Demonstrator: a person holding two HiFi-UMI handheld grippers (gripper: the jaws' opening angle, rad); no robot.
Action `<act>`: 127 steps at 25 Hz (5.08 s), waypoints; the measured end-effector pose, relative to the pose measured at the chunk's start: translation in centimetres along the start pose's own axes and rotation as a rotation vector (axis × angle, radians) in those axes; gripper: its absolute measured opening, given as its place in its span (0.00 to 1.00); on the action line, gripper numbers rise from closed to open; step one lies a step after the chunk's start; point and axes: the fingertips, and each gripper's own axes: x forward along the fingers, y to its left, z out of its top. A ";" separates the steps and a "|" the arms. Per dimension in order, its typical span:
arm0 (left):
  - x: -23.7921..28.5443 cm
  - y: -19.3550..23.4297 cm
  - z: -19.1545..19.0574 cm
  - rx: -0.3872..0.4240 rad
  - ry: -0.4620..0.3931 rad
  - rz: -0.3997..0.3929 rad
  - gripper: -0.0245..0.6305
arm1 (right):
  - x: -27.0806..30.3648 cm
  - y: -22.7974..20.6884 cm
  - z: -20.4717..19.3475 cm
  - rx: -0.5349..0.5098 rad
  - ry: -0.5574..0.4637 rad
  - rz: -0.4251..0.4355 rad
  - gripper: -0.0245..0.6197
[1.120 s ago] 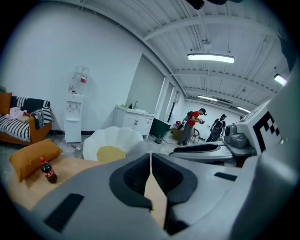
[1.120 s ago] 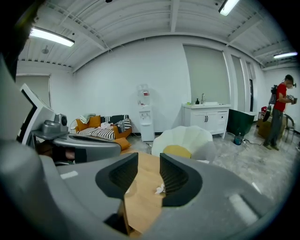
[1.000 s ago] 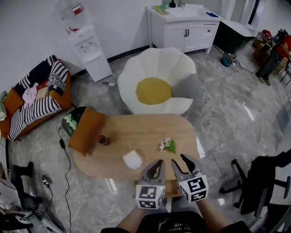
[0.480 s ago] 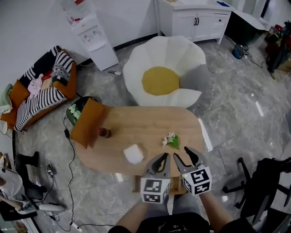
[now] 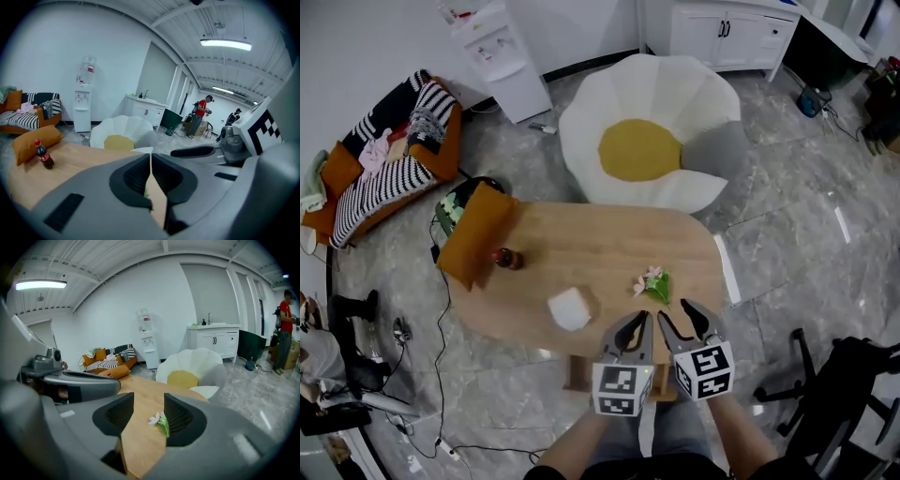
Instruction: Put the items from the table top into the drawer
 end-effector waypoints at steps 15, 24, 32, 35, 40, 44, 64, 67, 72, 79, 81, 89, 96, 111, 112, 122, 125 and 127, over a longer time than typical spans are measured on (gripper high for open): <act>5.6 3.6 -4.6 -0.102 0.000 0.085 0.07 | 5.8 -3.5 -4.7 0.013 0.057 0.000 0.37; 8.8 5.7 -7.1 -0.085 0.020 0.090 0.07 | 9.1 -5.0 -8.1 0.021 0.114 0.016 0.40; 11.0 5.9 -10.2 -0.081 0.056 0.080 0.07 | 11.8 -6.0 -10.6 -0.017 0.148 0.004 0.41; 11.7 6.4 -10.8 -0.089 0.055 0.084 0.07 | 12.9 -6.4 -11.6 -0.011 0.159 0.005 0.42; 12.5 7.2 -11.7 -0.080 0.061 0.085 0.07 | 14.3 -6.9 -12.9 -0.028 0.189 0.003 0.46; 13.0 7.4 -12.9 -0.078 0.080 0.082 0.07 | 15.0 -7.4 -14.0 -0.034 0.208 -0.007 0.46; 14.4 9.1 -15.7 -0.119 0.135 0.109 0.07 | 18.2 -6.9 -17.7 -0.159 0.366 0.003 0.45; 14.4 9.2 -15.9 -0.120 0.138 0.111 0.07 | 18.2 -7.2 -17.6 -0.163 0.366 -0.022 0.36; 14.1 9.4 -16.3 -0.141 0.143 0.119 0.07 | 18.4 -7.3 -17.5 -0.173 0.361 -0.033 0.23; 13.4 9.5 -16.6 -0.164 0.136 0.137 0.07 | 17.7 -7.2 -17.4 -0.150 0.368 -0.040 0.11; 13.1 9.5 -16.4 -0.191 0.124 0.139 0.07 | 17.5 -7.2 -17.4 -0.153 0.361 -0.033 0.10; 11.9 9.2 -15.8 -0.194 0.100 0.152 0.07 | 16.4 -6.1 -15.9 -0.181 0.325 -0.009 0.08; 9.7 10.0 -16.1 -0.211 0.086 0.191 0.07 | 15.7 -4.6 -14.7 -0.207 0.289 0.018 0.08; 2.4 13.4 -18.1 -0.307 0.033 0.319 0.07 | 14.9 5.2 -14.9 -0.326 0.272 0.202 0.08; 1.8 13.8 -18.3 -0.318 0.029 0.330 0.07 | 15.0 5.8 -15.0 -0.329 0.274 0.211 0.08; -3.6 16.5 -21.7 -0.367 0.044 0.404 0.07 | 14.5 11.4 -16.9 -0.335 0.293 0.274 0.08; -4.5 16.8 -23.0 -0.370 0.062 0.414 0.07 | 14.2 13.0 -18.0 -0.355 0.310 0.308 0.07; -5.1 16.9 -23.6 -0.369 0.072 0.420 0.07 | 13.9 14.1 -18.5 -0.363 0.318 0.338 0.07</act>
